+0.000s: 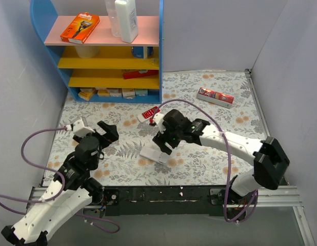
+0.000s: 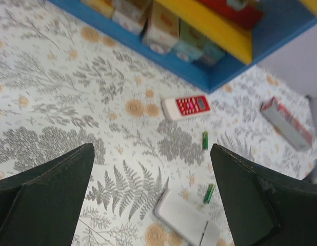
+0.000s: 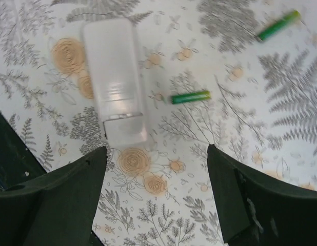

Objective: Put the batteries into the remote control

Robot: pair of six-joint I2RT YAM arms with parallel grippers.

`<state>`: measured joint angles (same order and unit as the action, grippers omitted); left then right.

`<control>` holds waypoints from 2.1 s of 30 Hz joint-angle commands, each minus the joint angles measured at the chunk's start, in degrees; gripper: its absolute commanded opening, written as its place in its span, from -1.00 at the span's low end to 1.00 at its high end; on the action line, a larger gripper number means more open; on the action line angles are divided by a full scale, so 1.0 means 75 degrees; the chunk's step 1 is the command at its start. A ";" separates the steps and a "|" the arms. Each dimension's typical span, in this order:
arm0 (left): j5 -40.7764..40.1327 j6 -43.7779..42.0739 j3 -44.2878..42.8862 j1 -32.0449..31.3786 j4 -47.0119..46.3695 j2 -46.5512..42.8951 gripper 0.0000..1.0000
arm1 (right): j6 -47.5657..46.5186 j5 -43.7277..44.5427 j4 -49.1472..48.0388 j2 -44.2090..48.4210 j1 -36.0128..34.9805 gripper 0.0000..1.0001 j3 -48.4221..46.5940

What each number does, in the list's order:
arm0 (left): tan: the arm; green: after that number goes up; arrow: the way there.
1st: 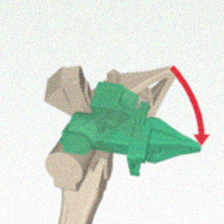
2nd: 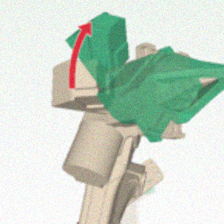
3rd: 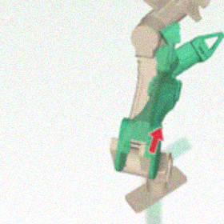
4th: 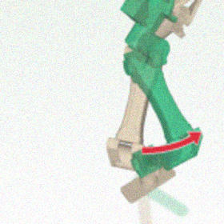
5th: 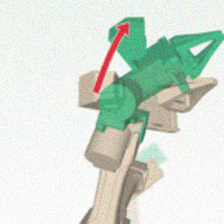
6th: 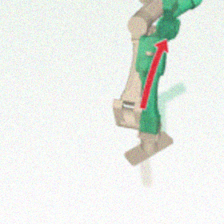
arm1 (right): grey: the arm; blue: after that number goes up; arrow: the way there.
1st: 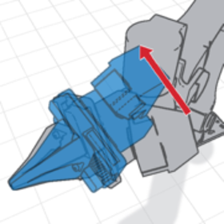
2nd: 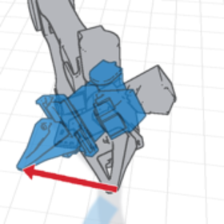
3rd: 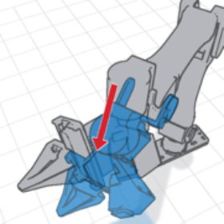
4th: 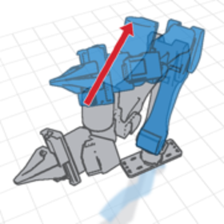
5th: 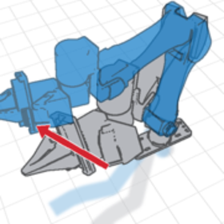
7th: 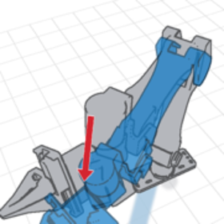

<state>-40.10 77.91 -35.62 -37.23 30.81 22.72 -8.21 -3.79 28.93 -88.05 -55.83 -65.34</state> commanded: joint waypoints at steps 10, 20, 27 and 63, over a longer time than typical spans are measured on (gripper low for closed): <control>0.3833 0.0335 -0.0419 0.0031 -0.0790 0.4351 0.97 | 0.4901 0.1679 -0.2660 0.3019 0.0928 0.89 0.3623; 0.5006 0.0487 -0.0700 0.0019 -0.1693 0.6919 0.71 | 0.6379 0.0963 -0.4525 0.4181 0.0964 0.68 0.5723; 0.5744 0.0745 -0.0408 0.0019 -0.1951 0.7471 0.42 | 0.6590 0.0623 -0.4525 0.4065 0.0952 0.63 0.5782; 0.7151 0.1940 0.1397 -0.0192 -0.2842 0.6182 0.07 | 0.5911 0.0424 -0.3869 0.0795 0.0859 0.15 0.3486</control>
<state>12.49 92.14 -26.37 -38.17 10.15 70.17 37.01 -0.27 -0.80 -81.17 -48.88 -36.36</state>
